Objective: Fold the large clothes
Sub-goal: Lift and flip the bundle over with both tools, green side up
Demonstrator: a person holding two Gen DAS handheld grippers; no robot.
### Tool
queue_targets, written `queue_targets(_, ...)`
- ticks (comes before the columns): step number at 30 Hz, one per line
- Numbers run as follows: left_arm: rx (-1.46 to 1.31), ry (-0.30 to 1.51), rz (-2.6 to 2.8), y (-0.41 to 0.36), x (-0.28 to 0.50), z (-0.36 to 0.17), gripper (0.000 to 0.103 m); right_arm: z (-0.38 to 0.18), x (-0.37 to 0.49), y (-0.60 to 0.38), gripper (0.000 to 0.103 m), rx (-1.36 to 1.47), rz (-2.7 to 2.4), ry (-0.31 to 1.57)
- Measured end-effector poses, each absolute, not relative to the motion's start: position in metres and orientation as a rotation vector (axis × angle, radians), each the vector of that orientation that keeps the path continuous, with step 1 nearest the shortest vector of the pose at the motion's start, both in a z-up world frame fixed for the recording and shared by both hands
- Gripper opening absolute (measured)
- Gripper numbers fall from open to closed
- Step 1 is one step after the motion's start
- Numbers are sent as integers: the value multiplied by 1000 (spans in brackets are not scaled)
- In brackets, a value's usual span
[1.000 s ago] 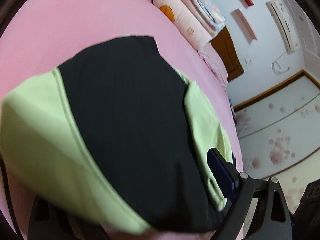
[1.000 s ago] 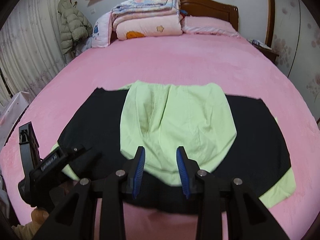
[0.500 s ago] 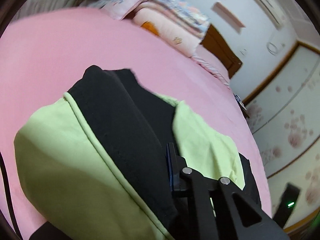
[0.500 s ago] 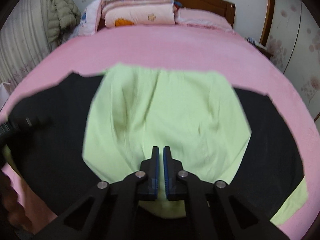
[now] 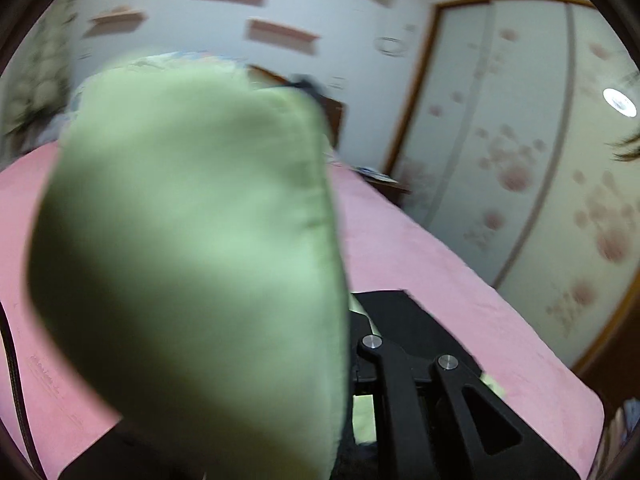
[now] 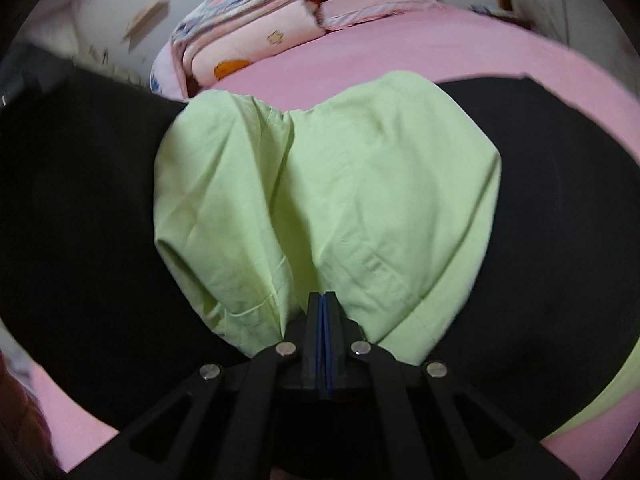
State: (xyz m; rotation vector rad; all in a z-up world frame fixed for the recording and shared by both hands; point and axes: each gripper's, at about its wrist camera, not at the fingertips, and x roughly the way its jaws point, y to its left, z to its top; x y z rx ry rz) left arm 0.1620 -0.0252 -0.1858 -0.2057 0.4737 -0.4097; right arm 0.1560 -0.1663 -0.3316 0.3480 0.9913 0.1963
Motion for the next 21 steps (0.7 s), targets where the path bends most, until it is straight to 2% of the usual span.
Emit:
queue_targets(5, -123, 489, -545, -83, 172, -183, 5, -335, 135, -200, 0, 598, 205, 957)
queue_targets(9, -43, 580, -614, -134, 185, -204, 5, -331, 102, -230, 0, 688, 156, 957)
queue_targets(16, 149, 811, -639, -202, 196, -268, 6, -313, 50, -281, 2, 588, -25, 1013)
queue_targets(21, 234, 876, -611, -214, 197, -293, 11, -311, 35, -316, 2, 581, -145, 1059)
